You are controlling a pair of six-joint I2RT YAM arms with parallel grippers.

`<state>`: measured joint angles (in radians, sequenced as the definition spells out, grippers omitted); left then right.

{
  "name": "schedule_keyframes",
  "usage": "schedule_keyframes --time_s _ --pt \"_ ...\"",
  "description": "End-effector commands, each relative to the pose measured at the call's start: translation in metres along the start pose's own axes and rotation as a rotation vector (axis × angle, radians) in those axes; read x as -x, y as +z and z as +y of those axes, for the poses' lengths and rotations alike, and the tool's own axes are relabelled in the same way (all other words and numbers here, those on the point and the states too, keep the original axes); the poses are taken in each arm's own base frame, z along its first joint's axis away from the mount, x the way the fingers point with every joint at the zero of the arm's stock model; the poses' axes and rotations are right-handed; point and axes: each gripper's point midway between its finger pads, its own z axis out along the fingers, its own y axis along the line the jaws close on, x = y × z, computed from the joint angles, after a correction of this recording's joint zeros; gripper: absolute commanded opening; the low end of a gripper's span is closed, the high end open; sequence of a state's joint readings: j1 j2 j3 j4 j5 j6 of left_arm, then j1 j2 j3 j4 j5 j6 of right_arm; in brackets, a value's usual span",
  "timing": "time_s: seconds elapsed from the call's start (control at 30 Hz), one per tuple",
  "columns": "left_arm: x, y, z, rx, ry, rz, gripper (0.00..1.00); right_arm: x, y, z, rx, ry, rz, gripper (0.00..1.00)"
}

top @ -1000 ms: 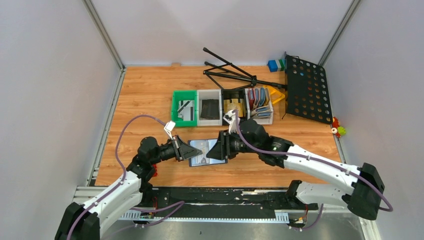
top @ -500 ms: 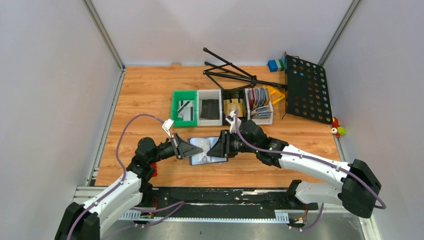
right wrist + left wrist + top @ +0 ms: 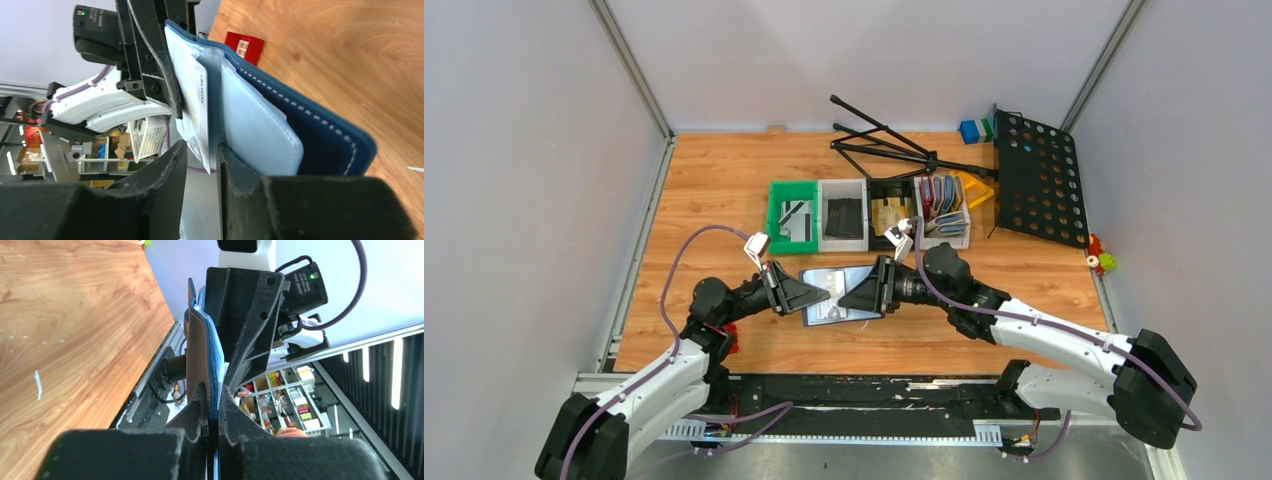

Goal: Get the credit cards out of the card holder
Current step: Remove the credit card from the card holder.

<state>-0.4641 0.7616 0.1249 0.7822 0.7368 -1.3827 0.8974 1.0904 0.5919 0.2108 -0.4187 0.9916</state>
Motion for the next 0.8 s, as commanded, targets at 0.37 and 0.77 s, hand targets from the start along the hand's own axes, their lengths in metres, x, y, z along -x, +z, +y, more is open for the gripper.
schedule_keyframes --time_s 0.37,0.77 --pt "-0.001 -0.004 -0.042 -0.161 0.041 0.019 0.0 0.017 -0.002 0.046 0.236 -0.008 -0.064 0.03" --pt "0.0 -0.003 -0.006 -0.025 0.037 -0.007 0.15 0.021 -0.029 -0.015 -0.024 0.028 -0.125 0.0"
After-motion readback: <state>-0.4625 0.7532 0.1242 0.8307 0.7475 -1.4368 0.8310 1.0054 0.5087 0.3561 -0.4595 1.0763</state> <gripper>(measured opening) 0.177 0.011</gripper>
